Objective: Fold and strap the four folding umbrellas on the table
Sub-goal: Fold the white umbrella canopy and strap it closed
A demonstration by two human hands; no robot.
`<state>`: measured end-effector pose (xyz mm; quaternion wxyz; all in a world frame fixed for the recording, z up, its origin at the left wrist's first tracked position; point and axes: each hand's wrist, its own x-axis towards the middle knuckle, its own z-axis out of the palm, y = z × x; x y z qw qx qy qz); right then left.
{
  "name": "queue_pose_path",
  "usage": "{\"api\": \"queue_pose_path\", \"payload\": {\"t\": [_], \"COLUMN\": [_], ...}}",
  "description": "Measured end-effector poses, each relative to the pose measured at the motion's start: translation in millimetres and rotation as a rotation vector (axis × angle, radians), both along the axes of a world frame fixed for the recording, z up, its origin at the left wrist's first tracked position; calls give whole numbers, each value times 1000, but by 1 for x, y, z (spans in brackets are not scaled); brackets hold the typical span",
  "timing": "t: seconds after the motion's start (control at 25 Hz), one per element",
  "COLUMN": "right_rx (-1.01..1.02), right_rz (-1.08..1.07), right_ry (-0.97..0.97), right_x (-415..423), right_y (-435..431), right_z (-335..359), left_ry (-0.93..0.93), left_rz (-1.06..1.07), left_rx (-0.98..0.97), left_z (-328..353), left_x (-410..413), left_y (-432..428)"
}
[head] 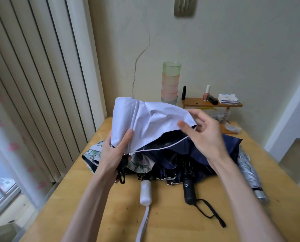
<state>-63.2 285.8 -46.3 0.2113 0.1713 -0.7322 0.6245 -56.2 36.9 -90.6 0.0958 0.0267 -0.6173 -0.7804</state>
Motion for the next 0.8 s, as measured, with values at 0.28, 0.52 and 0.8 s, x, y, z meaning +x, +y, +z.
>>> {"api": "queue_pose_path", "payload": {"t": [0.28,0.52,0.8], "right_rx": [193,65,375], "right_rz": [-350,-656,-264], "right_ry": [253,385,177], "right_x": [3,9,6], "right_y": [-1,-7,14], "right_z": [-11,-36,-37], "left_ry": [51,7,49], "left_rz": [58,166,92], "left_rx": [-31,146,17], "left_z": [-5,-10,-8], "left_x": [-3,-8,-4], "left_y": [0,8,0]}}
